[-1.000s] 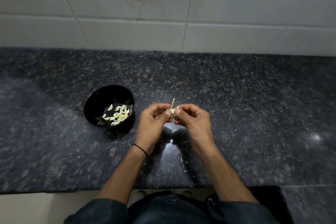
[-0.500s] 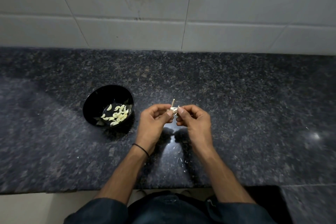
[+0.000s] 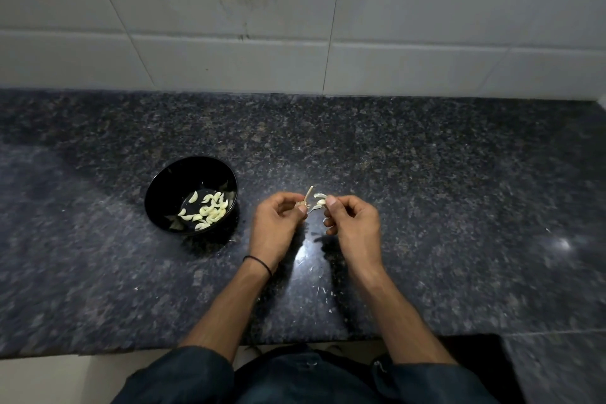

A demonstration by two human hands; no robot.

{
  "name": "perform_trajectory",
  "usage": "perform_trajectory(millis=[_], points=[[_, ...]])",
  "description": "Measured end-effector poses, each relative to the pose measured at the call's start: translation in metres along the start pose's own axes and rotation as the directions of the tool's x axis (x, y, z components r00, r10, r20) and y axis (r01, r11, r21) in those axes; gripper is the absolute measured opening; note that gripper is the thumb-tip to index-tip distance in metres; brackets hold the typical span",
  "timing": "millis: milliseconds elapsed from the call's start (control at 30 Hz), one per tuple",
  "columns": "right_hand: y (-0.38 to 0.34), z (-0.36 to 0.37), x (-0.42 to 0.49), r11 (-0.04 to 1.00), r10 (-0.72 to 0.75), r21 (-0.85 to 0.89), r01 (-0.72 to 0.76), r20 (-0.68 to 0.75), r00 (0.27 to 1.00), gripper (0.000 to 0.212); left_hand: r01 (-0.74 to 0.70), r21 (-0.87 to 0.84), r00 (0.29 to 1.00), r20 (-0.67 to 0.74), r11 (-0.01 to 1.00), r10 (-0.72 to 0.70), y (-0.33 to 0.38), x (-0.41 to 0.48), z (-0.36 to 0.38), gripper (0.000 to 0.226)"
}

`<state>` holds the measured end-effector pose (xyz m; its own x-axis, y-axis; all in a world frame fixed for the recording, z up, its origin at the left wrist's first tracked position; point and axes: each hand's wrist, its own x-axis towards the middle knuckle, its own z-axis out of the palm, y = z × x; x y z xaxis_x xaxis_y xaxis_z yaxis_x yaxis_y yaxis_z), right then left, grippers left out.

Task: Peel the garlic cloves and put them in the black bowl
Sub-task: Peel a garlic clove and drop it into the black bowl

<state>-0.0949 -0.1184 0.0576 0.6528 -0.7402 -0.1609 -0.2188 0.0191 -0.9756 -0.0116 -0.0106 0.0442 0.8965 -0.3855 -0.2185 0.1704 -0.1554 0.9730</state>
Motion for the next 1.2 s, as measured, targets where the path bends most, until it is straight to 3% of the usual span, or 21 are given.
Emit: perform_trajectory(millis=[133, 267, 467, 667, 767, 967, 1200], points=[[0.009, -0.002, 0.005, 0.991, 0.124, 0.053, -0.123, -0.025, 0.992, 0.024, -0.022, 0.257, 0.997, -0.07, 0.966, 0.041, -0.014, 0.021, 0.013, 0.01], [0.016, -0.004, 0.004, 0.969, 0.205, 0.146, -0.2, -0.019, 0.979, 0.024, -0.083, 0.427, 0.992, -0.049, 0.901, 0.114, -0.023, 0.041, 0.029, 0.012], [0.021, -0.01, 0.004, 0.95, 0.25, 0.193, -0.244, -0.007, 0.968, 0.025, -0.126, 0.486, 0.99, 0.0, 0.865, 0.144, -0.024, 0.047, 0.035, 0.028], [0.024, -0.014, 0.005, 0.942, 0.259, 0.222, -0.25, -0.009, 0.966, 0.023, -0.212, 0.39, 0.968, -0.041, 0.896, 0.247, -0.022, 0.03, 0.025, 0.036], [0.025, -0.013, 0.006, 0.935, 0.275, 0.237, -0.265, -0.01, 0.961, 0.022, -0.252, 0.355, 0.953, -0.073, 0.9, 0.296, -0.021, 0.015, 0.019, 0.029], [0.024, -0.004, 0.002, 0.928, 0.292, 0.228, -0.294, 0.041, 0.955, 0.021, -0.081, 0.064, 0.995, 0.058, 0.995, 0.077, -0.013, -0.011, 0.02, 0.015], [0.021, 0.006, -0.008, 0.864, 0.365, 0.303, -0.403, 0.175, 0.914, 0.015, -0.07, -0.044, 0.997, 0.04, 0.997, 0.071, -0.016, -0.024, 0.018, 0.015]])
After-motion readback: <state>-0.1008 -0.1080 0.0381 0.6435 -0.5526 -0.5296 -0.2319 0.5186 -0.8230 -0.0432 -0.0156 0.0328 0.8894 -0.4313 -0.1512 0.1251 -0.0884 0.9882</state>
